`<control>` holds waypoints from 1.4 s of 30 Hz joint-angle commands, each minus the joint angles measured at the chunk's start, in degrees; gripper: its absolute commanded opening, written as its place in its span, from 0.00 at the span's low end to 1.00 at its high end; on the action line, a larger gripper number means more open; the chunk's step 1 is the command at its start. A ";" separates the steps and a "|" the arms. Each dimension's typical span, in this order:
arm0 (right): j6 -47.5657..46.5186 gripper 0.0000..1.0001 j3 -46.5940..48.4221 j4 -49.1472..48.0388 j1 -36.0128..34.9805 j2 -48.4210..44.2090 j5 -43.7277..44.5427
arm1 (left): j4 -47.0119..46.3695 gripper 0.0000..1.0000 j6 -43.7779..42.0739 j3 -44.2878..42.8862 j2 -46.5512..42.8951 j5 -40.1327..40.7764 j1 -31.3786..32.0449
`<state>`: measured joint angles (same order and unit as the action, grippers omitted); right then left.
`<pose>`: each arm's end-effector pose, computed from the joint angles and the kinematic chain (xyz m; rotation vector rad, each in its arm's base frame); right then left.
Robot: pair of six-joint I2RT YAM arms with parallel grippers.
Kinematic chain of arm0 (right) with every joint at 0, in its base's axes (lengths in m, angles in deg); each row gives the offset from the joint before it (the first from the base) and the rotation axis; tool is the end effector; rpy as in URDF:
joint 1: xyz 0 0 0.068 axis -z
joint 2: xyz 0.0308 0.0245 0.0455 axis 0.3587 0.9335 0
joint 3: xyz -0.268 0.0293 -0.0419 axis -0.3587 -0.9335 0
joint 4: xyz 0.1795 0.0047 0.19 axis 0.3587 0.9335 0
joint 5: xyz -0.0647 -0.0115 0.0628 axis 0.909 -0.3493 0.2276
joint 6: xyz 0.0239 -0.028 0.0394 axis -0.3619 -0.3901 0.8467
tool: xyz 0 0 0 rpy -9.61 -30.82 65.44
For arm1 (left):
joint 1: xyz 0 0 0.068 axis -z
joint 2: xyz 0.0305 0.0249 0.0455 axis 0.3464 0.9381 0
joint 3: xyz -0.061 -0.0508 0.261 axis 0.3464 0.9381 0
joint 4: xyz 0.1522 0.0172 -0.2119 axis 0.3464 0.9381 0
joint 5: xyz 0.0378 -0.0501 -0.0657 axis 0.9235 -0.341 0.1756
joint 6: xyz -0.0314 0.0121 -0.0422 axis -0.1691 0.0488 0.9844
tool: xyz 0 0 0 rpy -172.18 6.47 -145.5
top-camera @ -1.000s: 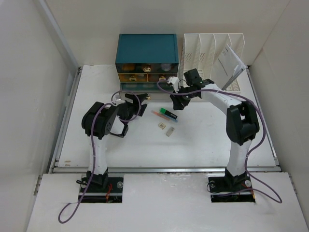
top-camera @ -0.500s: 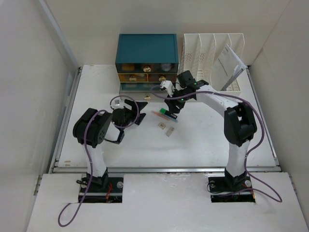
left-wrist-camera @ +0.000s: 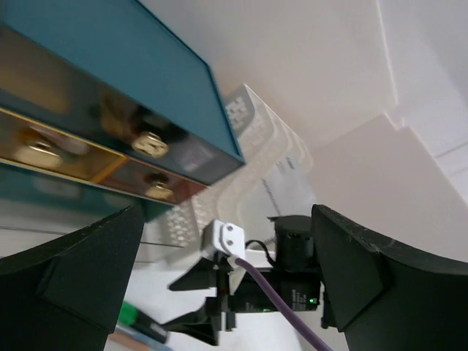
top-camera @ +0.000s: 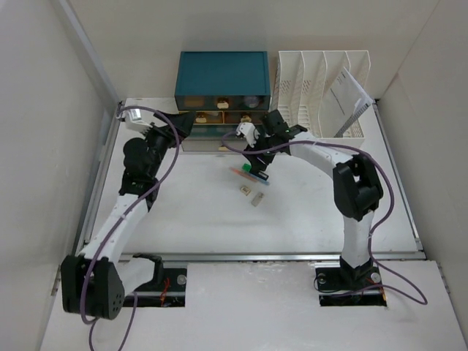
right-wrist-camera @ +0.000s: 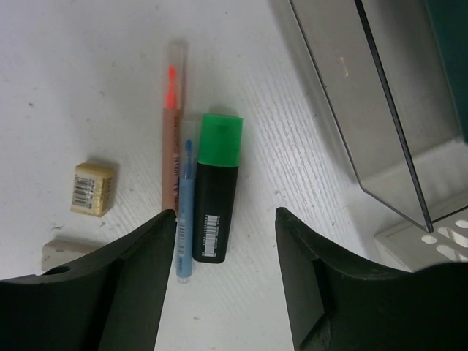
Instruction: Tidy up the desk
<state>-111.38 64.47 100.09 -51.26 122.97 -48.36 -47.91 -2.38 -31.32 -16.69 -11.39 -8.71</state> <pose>0.3713 0.2297 0.2242 -1.3896 2.0919 0.4085 0.2543 -0.0586 0.3421 -0.3111 1.3371 -1.0592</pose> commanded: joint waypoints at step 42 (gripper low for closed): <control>4.53 0.40 6.66 2.31 -6.41 10.79 10.85 | 25.05 1.00 -17.17 1.00 -17.49 -14.48 -15.42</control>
<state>-107.41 70.21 101.09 -57.12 133.33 -38.77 -19.82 -19.82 -30.45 -32.86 -24.15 -23.75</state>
